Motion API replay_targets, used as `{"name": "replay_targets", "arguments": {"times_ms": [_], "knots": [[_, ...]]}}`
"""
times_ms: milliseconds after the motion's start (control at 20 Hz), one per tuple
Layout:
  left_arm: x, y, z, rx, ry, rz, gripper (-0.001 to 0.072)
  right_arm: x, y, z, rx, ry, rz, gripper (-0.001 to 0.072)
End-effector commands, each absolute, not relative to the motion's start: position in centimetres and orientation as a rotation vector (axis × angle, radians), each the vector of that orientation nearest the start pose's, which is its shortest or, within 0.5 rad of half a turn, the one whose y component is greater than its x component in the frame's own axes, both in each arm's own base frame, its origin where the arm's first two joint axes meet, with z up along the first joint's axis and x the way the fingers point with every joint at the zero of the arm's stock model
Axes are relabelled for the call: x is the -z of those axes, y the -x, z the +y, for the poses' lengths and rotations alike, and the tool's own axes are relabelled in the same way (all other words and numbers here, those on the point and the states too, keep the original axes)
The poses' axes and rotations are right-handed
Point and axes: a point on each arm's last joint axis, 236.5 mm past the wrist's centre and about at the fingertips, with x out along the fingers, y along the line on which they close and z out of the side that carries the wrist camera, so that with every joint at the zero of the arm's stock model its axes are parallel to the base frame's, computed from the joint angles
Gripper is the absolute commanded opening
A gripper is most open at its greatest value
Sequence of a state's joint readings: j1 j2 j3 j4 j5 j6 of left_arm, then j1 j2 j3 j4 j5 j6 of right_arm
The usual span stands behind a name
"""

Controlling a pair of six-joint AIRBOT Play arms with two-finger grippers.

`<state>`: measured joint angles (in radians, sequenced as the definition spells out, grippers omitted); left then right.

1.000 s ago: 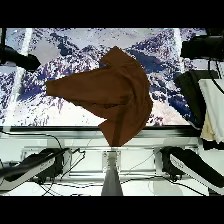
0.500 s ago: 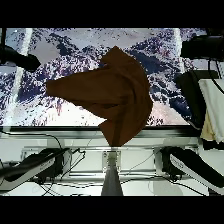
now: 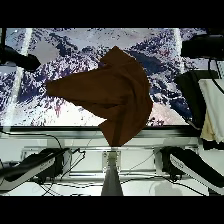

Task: Fold the clothes and pants, and hang the long-sleeved shirts on hangers.

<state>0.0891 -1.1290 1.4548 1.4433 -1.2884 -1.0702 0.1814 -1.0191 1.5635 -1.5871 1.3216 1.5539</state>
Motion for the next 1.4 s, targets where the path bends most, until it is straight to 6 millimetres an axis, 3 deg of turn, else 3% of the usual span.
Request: {"name": "replay_targets", "arguments": {"times_ms": [0, 200, 350, 450, 500, 600, 650, 750, 850, 900, 1000, 1050, 1100, 1250, 1350], "knots": [[-17.1, -39.6, 0.7, 0.25, -0.327, 0.926, 0.069, -20.9, -33.0, 5.2, -0.161, 0.155, 0.994, 0.0011], [-17.1, -39.6, 0.0, 0.271, -0.307, 0.918, 0.069, -12.3, -27.1, 7.0, -0.248, 0.086, 1.239, 0.0011], [-17.6, -39.6, -2.3, 0.344, -0.234, 0.889, 0.0689, -5.6, -21.9, 8.8, -0.285, -0.06, 1.371, 0.0011], [-18.0, -39.6, -3.7, 0.387, -0.19, 0.87, 0.069, -1.7, -19.7, 10.3, -0.26, -0.216, 1.423, 0.0041], [-18.1, -39.6, -4.1, 0.402, -0.173, 0.863, 0.069, 0.3, -19.1, 11.1, -0.235, -0.312, 1.444, 0.0177], [-18.2, -39.6, -4.3, 0.409, -0.167, 0.86, 0.0689, 3.7, -18.2, 12.9, -0.201, -0.491, 1.482, 0.0651], [-18.2, -39.6, -4.3, 0.409, -0.167, 0.86, 0.0689, 5.0, -18.0, 13.7, -0.199, -0.559, 1.488, 0.0689], [-18.2, -39.6, -4.4, 0.409, -0.166, 0.86, 0.069, 7.0, -17.6, 14.4, -0.17, -0.645, 1.503, 0.0687], [-18.2, -39.6, -4.4, 0.409, -0.166, 0.861, 0.069, 8.6, -17.2, 14.1, -0.123, -0.662, 1.543, 0.0567], [-18.2, -39.6, -4.4, 0.409, -0.166, 0.861, 0.069, 9.2, -17.3, 14.0, -0.106, -0.665, 1.559, 0.0545], [-18.2, -39.6, -4.4, 0.409, -0.166, 0.861, 0.069, 10.4, -17.7, 14.0, -0.071, -0.683, 1.578, 0.0544], [-18.2, -39.6, -4.4, 0.409, -0.166, 0.861, 0.069, 11.1, -17.6, 13.9, -0.055, -0.685, 1.597, 0.0476], [-18.2, -39.6, -4.4, 0.409, -0.167, 0.861, 0.069, 11.7, -17.4, 13.8, -0.039, -0.684, 1.619, 0.0311], [-18.2, -39.6, -4.3, 0.409, -0.167, 0.861, 0.069, 12.3, -17.6, 13.7, -0.026, -0.681, 1.626, 0.0031], [-18.2, -39.6, -4.3, 0.408, -0.167, 0.86, 0.0689, 11.1, -19.4, 13.9, -0.085, -0.642, 1.573, 0.0011]]}}
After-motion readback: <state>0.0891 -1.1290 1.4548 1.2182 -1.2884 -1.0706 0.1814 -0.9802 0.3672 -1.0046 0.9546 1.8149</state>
